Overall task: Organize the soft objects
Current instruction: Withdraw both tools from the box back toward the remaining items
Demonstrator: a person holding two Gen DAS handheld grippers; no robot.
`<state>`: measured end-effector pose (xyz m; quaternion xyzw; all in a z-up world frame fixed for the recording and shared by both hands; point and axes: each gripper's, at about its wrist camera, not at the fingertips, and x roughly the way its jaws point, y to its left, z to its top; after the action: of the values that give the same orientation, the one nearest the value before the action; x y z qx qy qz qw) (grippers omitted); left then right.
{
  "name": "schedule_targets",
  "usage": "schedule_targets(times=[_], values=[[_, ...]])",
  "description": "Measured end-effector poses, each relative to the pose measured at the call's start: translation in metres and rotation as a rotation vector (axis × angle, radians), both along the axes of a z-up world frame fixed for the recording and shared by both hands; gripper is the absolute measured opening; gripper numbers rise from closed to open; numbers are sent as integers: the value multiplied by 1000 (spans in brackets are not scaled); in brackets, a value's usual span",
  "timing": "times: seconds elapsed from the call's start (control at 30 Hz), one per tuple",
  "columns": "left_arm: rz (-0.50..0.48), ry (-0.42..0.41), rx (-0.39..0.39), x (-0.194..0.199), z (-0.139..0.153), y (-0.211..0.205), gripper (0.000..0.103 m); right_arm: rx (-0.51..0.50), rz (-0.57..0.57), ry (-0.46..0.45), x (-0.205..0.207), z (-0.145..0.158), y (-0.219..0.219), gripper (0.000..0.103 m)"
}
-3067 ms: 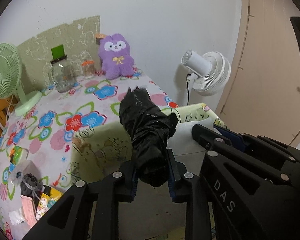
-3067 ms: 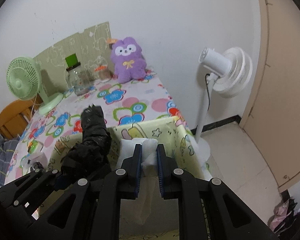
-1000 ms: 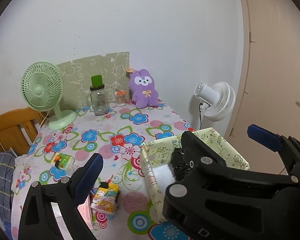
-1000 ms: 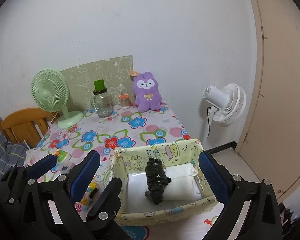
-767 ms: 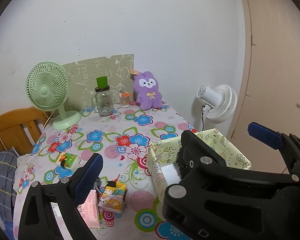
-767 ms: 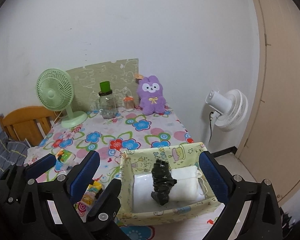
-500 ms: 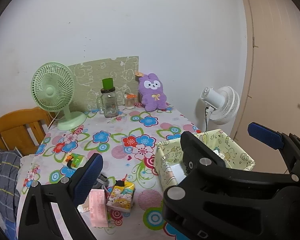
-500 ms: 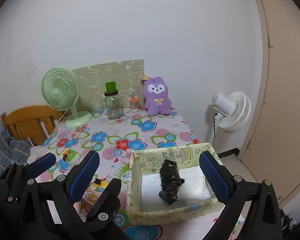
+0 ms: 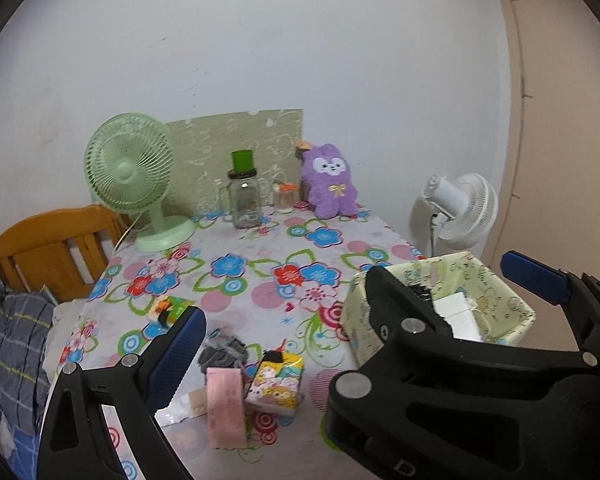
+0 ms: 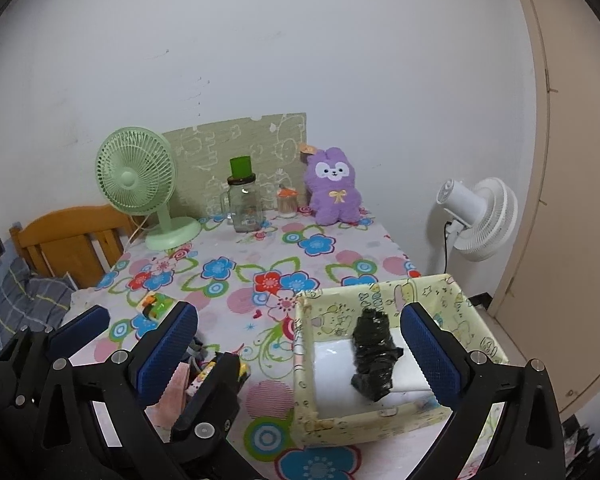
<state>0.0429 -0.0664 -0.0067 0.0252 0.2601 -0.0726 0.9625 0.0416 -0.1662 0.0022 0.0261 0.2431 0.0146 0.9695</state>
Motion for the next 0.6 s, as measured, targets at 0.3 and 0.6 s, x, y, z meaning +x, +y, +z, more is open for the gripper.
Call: schedule_targets(times=[0.3, 0.6], values=[[44, 43, -25, 5, -20, 21, 100, -21, 27, 37, 8, -19, 21, 103], [75, 68, -20, 8, -42, 38, 100, -17, 54, 65, 14, -43, 37, 103]])
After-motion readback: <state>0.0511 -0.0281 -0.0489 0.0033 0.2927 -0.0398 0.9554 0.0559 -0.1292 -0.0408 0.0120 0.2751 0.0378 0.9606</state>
